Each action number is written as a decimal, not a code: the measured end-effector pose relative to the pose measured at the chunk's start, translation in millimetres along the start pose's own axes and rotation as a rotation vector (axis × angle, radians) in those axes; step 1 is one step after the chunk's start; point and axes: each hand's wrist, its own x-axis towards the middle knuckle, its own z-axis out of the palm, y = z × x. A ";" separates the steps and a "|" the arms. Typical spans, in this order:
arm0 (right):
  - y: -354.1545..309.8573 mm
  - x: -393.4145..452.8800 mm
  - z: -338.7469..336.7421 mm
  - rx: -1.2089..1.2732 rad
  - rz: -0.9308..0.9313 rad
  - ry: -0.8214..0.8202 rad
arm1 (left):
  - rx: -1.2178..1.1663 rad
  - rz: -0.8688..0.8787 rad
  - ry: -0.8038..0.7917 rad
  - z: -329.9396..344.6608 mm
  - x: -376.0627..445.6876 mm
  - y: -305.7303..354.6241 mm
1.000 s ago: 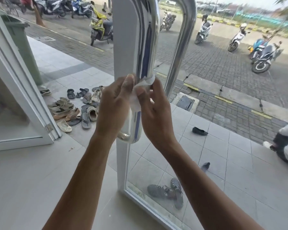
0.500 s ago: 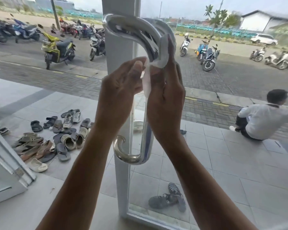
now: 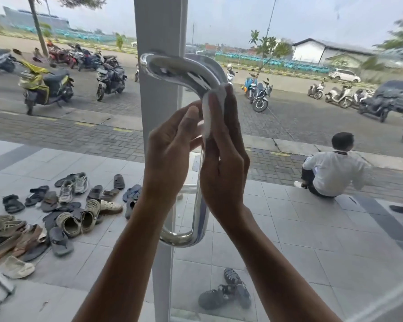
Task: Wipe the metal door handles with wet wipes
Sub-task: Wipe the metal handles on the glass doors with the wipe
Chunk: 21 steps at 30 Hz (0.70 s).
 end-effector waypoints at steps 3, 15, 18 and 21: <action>2.7 21.0 3.0 -0.001 -0.085 -0.017 | 0.037 0.016 0.002 -3.4 0.8 3.2; -0.3 58.6 12.1 0.011 -0.210 -0.027 | 0.093 0.021 0.076 -21.8 7.4 11.6; -3.6 62.8 11.7 -0.119 -0.353 -0.125 | 0.058 0.017 0.077 -21.0 12.0 11.2; -10.4 71.7 13.8 -0.221 -0.441 -0.220 | -0.025 -0.004 0.045 -24.2 21.5 13.5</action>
